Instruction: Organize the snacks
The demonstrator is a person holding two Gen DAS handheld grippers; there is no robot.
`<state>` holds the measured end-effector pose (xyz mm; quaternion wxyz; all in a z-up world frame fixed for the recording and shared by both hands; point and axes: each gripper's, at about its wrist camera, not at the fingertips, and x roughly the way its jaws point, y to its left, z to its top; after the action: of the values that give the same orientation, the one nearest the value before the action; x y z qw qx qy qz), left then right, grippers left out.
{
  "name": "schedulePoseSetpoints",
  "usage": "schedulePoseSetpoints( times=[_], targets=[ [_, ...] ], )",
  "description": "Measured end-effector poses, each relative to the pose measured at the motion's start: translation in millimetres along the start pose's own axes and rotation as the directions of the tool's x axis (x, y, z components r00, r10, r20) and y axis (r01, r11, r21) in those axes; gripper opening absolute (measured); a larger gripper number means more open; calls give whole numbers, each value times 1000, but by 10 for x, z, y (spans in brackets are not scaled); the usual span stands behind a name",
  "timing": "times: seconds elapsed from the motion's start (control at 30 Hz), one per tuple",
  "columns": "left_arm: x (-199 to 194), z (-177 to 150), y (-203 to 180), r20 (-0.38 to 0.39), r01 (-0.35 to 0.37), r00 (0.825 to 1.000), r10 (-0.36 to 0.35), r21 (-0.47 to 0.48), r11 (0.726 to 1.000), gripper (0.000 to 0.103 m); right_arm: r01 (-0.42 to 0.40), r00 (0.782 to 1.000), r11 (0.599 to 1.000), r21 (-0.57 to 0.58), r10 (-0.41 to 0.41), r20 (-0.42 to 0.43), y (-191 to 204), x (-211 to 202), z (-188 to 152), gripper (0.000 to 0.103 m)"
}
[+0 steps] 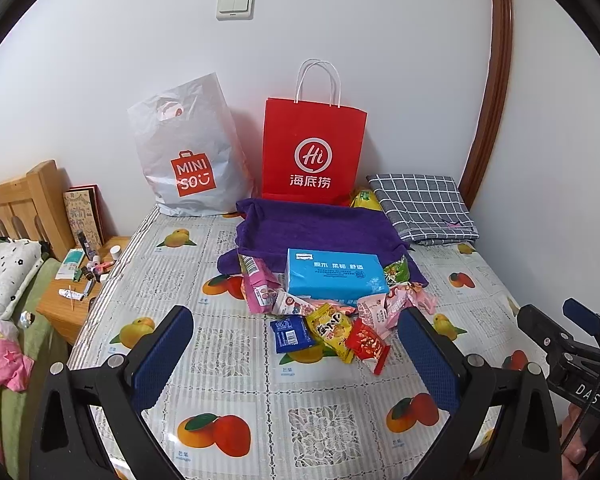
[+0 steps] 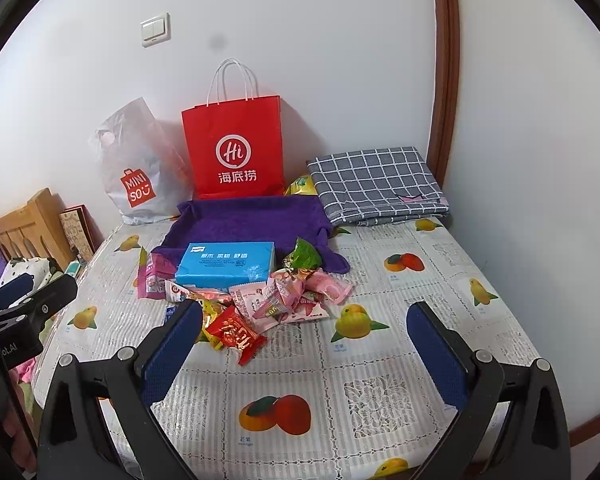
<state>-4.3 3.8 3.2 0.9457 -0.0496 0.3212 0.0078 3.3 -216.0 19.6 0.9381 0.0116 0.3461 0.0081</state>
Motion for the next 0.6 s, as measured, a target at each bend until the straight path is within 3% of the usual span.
schedulePoseSetpoints(
  times=[0.6],
  targets=[
    [3,9,-19,-2,-2,1000,2,3,1000,103,-2,1000,1000,3,2,6,-6,-31,-6,101]
  ],
)
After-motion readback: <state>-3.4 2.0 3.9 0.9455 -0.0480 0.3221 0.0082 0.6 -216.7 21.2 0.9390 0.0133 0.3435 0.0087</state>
